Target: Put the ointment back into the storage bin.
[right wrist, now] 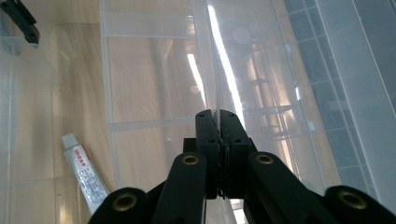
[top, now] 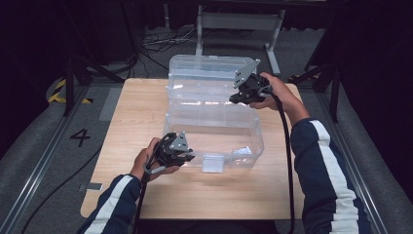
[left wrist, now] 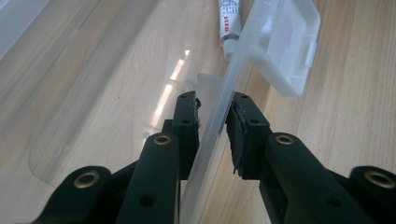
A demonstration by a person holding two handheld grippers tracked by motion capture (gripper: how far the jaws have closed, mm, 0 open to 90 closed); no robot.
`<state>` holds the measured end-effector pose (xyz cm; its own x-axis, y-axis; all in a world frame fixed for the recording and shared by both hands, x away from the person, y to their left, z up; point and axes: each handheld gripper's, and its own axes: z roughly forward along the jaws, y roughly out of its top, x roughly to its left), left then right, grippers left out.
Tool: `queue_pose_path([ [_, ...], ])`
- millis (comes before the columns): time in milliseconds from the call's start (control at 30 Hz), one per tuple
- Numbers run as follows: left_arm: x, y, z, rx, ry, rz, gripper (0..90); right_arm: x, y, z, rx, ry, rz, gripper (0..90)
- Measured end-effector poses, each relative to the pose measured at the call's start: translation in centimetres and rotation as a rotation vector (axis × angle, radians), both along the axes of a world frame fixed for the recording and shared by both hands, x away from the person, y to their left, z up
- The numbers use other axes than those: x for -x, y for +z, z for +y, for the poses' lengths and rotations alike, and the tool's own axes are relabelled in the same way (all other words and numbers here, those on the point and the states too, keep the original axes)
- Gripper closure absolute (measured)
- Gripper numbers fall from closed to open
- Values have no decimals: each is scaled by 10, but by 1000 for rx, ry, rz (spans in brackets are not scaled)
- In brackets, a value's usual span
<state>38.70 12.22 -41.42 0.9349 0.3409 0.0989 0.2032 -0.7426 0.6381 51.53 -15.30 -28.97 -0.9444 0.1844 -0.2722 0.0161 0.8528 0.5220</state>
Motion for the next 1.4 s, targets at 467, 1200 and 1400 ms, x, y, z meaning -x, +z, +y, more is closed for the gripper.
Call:
queue_pose_path([
  [467,0,-1,-2,-16,6,-6,736,26,-1,-4,-16,0,-21,885],
  [1200,-7,-3,-5,4,25,-6,698,51,-9,-12,-41,3,-41,880],
  [1400,-6,-5,-6,7,32,-18,677,60,-14,-14,-60,13,-34,878],
])
